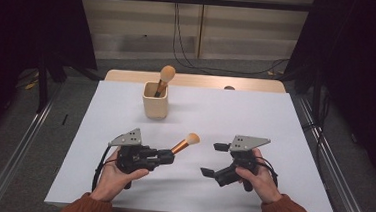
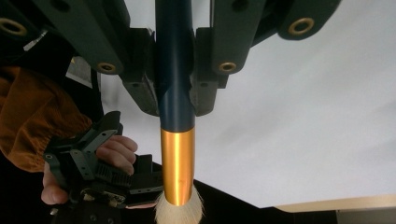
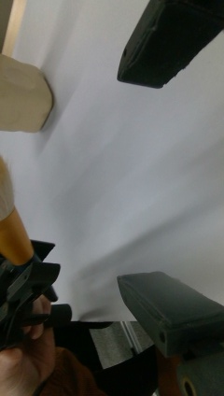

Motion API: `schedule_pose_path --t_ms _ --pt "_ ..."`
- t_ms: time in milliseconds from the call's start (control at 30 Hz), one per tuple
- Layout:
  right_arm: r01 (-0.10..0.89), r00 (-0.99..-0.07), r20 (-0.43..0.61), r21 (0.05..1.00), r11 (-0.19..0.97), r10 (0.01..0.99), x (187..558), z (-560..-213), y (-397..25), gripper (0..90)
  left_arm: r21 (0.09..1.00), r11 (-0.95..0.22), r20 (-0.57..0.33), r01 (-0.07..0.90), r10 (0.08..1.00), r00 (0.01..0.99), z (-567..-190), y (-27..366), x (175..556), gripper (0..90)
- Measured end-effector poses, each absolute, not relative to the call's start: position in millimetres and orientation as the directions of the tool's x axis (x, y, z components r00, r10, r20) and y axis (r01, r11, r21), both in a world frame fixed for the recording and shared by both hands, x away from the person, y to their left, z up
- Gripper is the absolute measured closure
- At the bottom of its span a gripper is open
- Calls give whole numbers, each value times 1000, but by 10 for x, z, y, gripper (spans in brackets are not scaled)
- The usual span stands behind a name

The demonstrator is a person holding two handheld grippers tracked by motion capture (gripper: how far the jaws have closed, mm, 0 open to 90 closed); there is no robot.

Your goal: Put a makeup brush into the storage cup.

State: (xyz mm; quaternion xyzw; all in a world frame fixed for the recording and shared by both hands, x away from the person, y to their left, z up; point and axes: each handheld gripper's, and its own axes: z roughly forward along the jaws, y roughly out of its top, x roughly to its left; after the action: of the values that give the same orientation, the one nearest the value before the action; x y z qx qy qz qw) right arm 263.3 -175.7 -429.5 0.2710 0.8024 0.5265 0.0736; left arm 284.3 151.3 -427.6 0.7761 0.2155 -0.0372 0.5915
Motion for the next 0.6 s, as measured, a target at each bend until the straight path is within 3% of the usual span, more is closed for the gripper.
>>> schedule_pose_path --t_ms 433,600 --pt "353 -826 246 927 125 507 2614 -4245 -1690 26 931 -146 -288 334 268 919 -4142 1444 2838 742" --pt "299 -836 235 953 52 496 2604 -4226 -1661 27 936 -139 -279 322 264 923 -4117 1402 2844 742"
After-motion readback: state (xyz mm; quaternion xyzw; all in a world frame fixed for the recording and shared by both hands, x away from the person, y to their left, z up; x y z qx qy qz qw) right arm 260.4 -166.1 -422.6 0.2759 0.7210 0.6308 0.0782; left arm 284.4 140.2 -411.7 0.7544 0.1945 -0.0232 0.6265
